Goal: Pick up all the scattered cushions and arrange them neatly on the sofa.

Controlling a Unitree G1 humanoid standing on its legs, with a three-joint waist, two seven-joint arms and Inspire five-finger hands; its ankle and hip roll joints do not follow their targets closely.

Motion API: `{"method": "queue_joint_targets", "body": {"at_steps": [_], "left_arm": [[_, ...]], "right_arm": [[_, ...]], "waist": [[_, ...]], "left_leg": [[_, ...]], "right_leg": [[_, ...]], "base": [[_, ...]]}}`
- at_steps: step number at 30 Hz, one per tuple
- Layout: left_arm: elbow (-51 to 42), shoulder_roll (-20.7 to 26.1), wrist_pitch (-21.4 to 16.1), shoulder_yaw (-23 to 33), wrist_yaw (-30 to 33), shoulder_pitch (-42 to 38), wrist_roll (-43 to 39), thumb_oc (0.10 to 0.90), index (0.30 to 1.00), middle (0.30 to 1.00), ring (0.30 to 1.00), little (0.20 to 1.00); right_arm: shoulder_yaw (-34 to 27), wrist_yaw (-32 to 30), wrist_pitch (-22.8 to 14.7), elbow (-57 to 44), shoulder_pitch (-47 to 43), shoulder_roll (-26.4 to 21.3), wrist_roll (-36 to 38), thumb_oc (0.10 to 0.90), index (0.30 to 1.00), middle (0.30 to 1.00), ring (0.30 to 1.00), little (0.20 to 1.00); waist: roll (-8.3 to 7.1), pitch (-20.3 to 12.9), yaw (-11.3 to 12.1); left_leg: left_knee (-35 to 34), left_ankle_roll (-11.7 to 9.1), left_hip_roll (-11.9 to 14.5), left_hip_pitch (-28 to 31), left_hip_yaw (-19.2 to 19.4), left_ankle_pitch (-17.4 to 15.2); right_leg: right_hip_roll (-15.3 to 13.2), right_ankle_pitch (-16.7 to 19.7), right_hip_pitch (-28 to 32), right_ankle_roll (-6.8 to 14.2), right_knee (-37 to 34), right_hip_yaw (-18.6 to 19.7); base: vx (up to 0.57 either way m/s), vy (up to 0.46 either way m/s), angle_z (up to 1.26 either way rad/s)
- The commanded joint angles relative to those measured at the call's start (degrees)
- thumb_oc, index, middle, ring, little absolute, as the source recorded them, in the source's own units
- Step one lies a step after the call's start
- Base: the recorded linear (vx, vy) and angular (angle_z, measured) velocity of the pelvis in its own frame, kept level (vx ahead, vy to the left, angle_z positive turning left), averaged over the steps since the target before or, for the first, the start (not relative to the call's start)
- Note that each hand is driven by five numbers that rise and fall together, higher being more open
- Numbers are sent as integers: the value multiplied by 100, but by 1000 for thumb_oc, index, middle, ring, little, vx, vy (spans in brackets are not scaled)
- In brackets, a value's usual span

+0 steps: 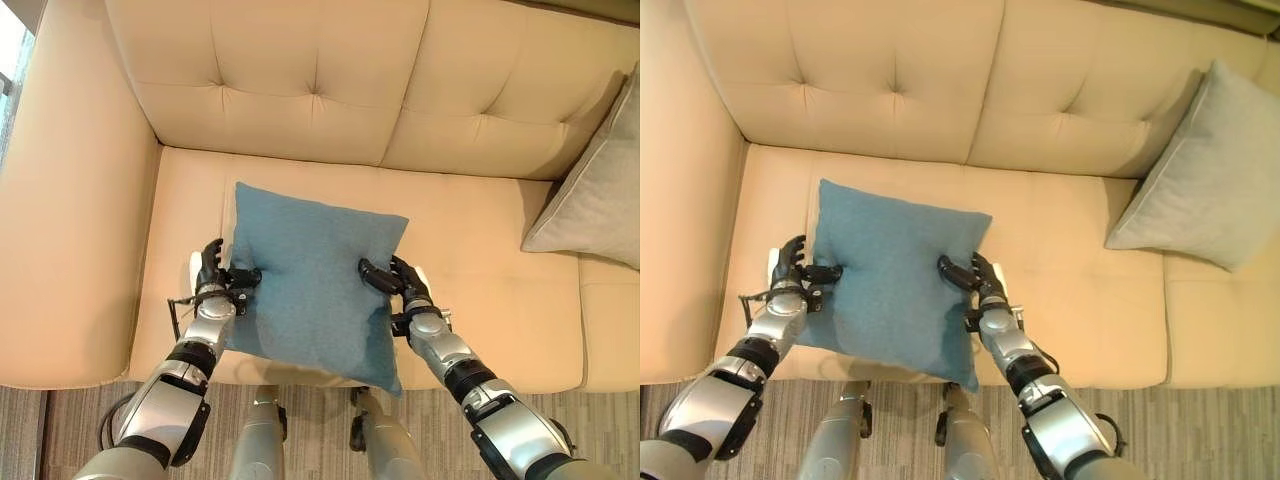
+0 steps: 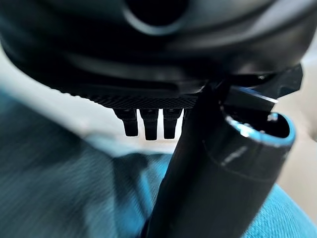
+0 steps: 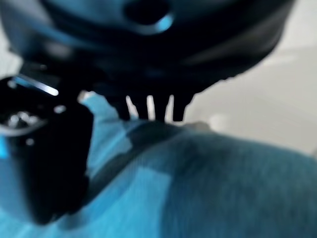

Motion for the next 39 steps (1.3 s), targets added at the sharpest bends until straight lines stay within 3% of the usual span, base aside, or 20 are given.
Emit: {"method": "queue_joint_targets", "body": {"at_steps": [1, 2, 3, 10, 16, 18, 25, 29, 33, 35, 39], "left_arm": [[260, -956, -149, -249, -566, -99, -843, 711, 766, 766, 766, 766], [279, -1203, -98, -205, -733, 124, -1306, 442, 364, 364, 364, 364], [285, -1313, -113, -161, -692, 205, -1482, 400, 300, 300, 300, 300], [-10, -1622, -256, -223, -682, 319, -1852, 400, 300, 300, 300, 300], [-377, -1195, -382, -491, -607, -232, -1153, 400, 300, 300, 300, 300], [-866, -805, -646, -494, -73, -858, -638, 400, 300, 300, 300, 300], [-1802, 15, -943, -677, 272, -2060, -583, 400, 300, 300, 300, 300], [-2721, 451, -1202, -734, 527, -2809, -445, 400, 300, 300, 300, 300], [-3262, 593, -1345, -704, 681, -3042, -297, 400, 300, 300, 300, 300], [-3550, 797, -1471, -610, 983, -3112, 270, 400, 300, 300, 300, 300], [-3079, 270, -1780, -562, 1367, -3352, -198, 400, 300, 300, 300, 300]], "right_arm": [[559, 654, -134, -325, -14, 634, 270, 400, 300, 300, 300, 300], [595, 733, -133, -391, 133, 743, 375, 400, 300, 300, 300, 300], [617, 743, -146, -428, 209, 792, 426, 400, 300, 300, 300, 300], [506, 657, -294, -835, 528, 851, 553, 400, 300, 300, 300, 300], [195, 287, -330, -963, 195, 448, -125, 400, 300, 300, 300, 300], [-44, -206, -434, -1163, -377, -47, -882, 400, 300, 300, 300, 300], [-486, -928, -481, -1260, -1612, -847, -1046, 400, 300, 300, 300, 300], [-451, -1263, -440, -1798, -2485, -1668, -1554, 400, 300, 300, 300, 300], [-526, -1474, -466, -2133, -2792, -2016, -1840, 400, 300, 300, 300, 300], [-583, -1830, -476, -2386, -3023, -2341, -2596, 400, 300, 300, 300, 300], [-158, -2208, -303, -1933, -3631, -2363, -3071, 400, 300, 300, 300, 300]], "waist": [[-27, -321, 65], [-10, -342, 59], [-8, -349, 59], [5, -382, 1], [72, -370, -80], [141, -342, -106], [288, -411, -144], [376, -399, -137], [430, -394, -114], [455, -395, -92], [415, -389, -106]], "left_leg": [[335, -88, 49, -38, 79, -722], [312, -94, 47, 0, 73, -730], [302, -95, 45, 19, 71, -737], [193, -108, 43, 166, 50, -731], [-60, -149, 74, 241, 77, -615], [-271, -208, 83, 101, 89, -446], [-298, -269, 62, -181, 54, -333], [-298, -301, 17, -280, 84, -355], [-298, -311, -5, -410, 88, -308], [-298, -336, -10, -500, 97, -299], [-298, -371, -4, -604, 118, -280]], "right_leg": [[-263, -534, -128, 201, 594, 36], [-258, -565, -97, 193, 593, 32], [-258, -575, -80, 190, 595, 32], [-249, -677, -25, 182, 680, 25], [-255, -714, -103, 202, 762, 17], [-231, -694, -318, 220, 791, -5], [-246, -628, -587, 250, 801, -24], [-271, -609, -697, 281, 760, 7], [-270, -539, -794, 290, 683, 29], [-266, -524, -869, 303, 643, 38], [-242, -515, -975, 294, 623, 76]], "base": [[70, -22, -6], [77, -29, 0], [56, -23, 1], [43, -28, 2], [4, -31, 1], [-28, -41, 3], [4, -15, 7], [2, 4, 4], [-11, 2, -1], [-37, 7, -3], [-22, -8, -2]]}}
